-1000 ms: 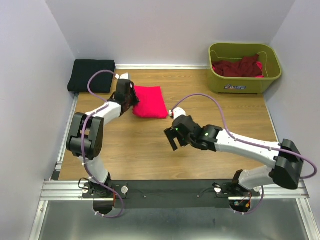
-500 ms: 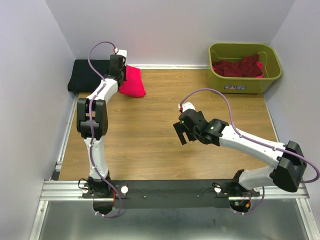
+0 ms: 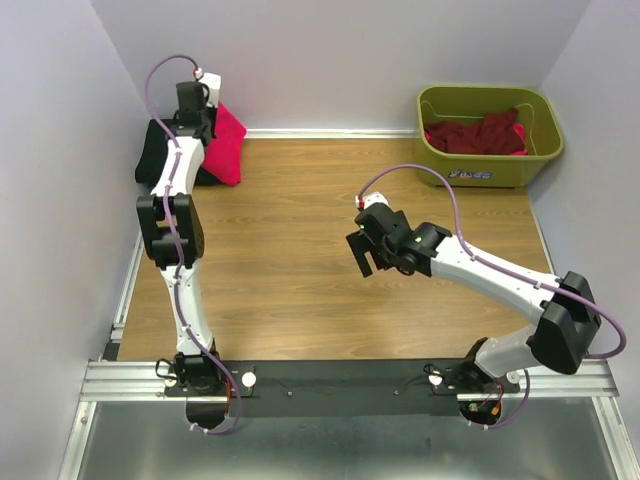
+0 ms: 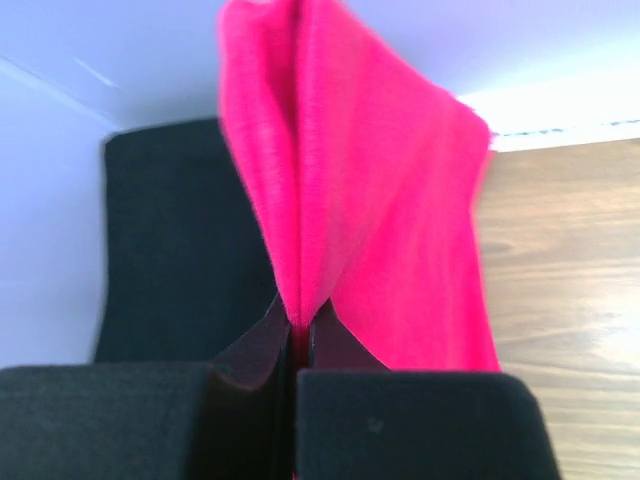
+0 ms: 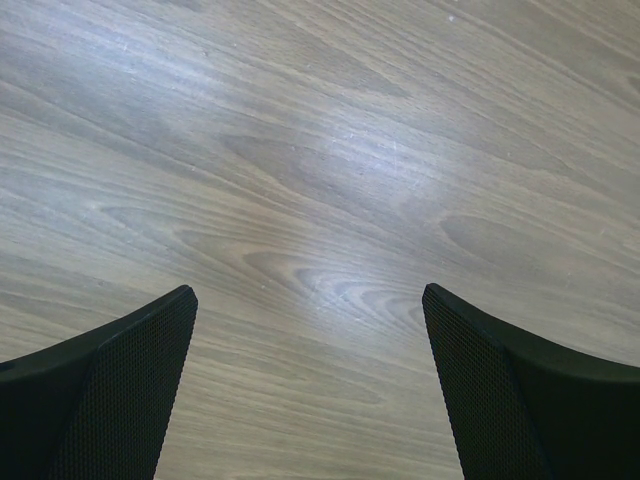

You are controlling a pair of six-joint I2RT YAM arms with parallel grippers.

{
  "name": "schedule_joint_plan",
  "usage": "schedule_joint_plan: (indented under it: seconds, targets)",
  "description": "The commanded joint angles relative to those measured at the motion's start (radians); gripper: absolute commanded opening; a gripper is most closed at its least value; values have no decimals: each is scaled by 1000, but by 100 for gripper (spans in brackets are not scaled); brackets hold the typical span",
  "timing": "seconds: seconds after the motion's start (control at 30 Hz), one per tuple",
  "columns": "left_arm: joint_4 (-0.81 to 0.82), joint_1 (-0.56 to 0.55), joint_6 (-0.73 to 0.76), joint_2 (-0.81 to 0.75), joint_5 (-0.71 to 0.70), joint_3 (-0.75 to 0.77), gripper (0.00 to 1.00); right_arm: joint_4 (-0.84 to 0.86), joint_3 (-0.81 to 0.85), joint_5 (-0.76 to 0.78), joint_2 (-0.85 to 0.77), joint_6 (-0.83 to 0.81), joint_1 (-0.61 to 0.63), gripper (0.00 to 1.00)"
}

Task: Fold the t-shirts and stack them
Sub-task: Neatly place the folded tshirt to the corner

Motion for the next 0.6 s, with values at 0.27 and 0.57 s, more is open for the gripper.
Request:
schedule_joint_plan:
  seconds: [0.27, 0.57]
  targets:
    - [-36, 145, 51, 66, 195, 208, 0, -46, 80, 12, 77, -15, -15, 100]
    - [48, 211, -55, 145, 216, 158, 0, -56, 84, 18, 108, -18, -23, 100]
